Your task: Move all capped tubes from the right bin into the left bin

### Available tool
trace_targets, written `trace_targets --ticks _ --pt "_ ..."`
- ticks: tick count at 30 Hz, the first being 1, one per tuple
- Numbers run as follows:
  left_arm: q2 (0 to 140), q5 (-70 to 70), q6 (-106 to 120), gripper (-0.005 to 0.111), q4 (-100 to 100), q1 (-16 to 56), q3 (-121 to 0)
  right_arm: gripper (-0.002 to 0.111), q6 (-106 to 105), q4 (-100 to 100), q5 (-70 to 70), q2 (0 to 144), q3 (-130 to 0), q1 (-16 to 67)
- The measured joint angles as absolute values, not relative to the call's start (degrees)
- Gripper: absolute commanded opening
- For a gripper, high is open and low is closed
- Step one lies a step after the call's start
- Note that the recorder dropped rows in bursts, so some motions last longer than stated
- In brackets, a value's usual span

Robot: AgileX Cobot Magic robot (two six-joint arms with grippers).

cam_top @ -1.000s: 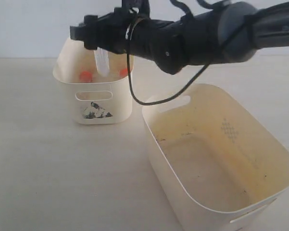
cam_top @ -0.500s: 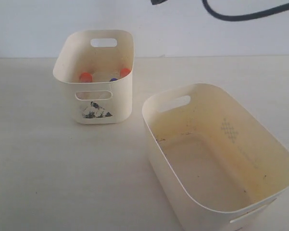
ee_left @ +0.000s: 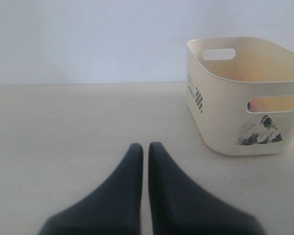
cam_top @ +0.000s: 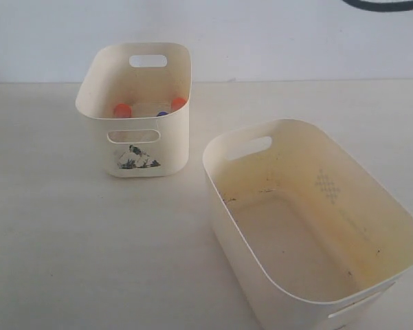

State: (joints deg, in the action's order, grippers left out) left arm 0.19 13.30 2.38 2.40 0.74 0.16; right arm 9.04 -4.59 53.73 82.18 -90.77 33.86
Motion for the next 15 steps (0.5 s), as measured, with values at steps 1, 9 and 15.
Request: trace_targets --ticks 1,9,15 --pt "0.19 13.3 2.38 0.004 2.4 0.74 0.16 0.0 8.91 -5.16 53.43 82.08 -90.77 33.86" --pt "0.19 13.3 2.38 0.004 2.4 0.74 0.16 0.0 8.89 -13.71 38.47 64.7 -75.42 29.38" --pt "0.19 13.3 2.38 0.004 2.4 0.74 0.16 0.0 15.54 -4.71 7.48 41.52 -38.32 6.74"
